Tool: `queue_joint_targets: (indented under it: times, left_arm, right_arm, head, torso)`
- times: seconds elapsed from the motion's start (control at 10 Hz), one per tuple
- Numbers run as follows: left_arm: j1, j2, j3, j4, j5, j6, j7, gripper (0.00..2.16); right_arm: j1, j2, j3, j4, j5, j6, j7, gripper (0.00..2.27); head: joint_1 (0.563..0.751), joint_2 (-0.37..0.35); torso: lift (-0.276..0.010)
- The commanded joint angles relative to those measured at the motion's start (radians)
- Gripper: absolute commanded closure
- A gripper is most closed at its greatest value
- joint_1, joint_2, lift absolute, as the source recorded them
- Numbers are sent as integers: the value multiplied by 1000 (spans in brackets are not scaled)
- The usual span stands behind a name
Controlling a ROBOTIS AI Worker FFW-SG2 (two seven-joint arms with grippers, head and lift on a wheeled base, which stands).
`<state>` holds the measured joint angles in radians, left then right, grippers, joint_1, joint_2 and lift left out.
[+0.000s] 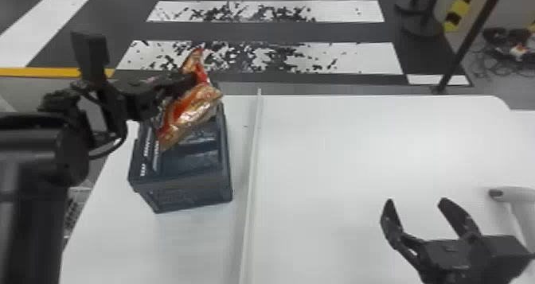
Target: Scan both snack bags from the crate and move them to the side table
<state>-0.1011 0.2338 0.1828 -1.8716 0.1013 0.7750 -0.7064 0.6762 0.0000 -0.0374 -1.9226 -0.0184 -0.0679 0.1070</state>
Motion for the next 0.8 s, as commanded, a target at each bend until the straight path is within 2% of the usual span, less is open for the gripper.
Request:
queue_joint_targets:
  times: [0.0,0.2,0.4,0.5,0.7]
  left_arm:
    - [0,-53,-26,-60,23,90,27,2138]
    - [-5,-137,-80,-64,41,93,53,2138]
    - [-20,-217,-155,-64,34,93,73,2138]
    - [-29,-236,-206,-60,12,93,79,2142]
    - [-45,-236,-322,-18,-48,80,101,2138]
  right_arm:
    - [6,1,-1,-10,0,3,-6,46]
    - [11,1,-2,-19,0,3,-12,49]
    - [14,1,-4,-24,0,-3,-20,53]
    - [17,1,-6,-29,-2,-22,-39,56]
    - [23,1,-15,-38,-14,-71,-66,60]
  head:
    - [695,37]
    - [695,-16]
    - [695,-94]
    - [695,-118]
    - [695,-209]
  torso:
    - [-75]
    - [-75]
    - [-75]
    - [-75]
    - [-75]
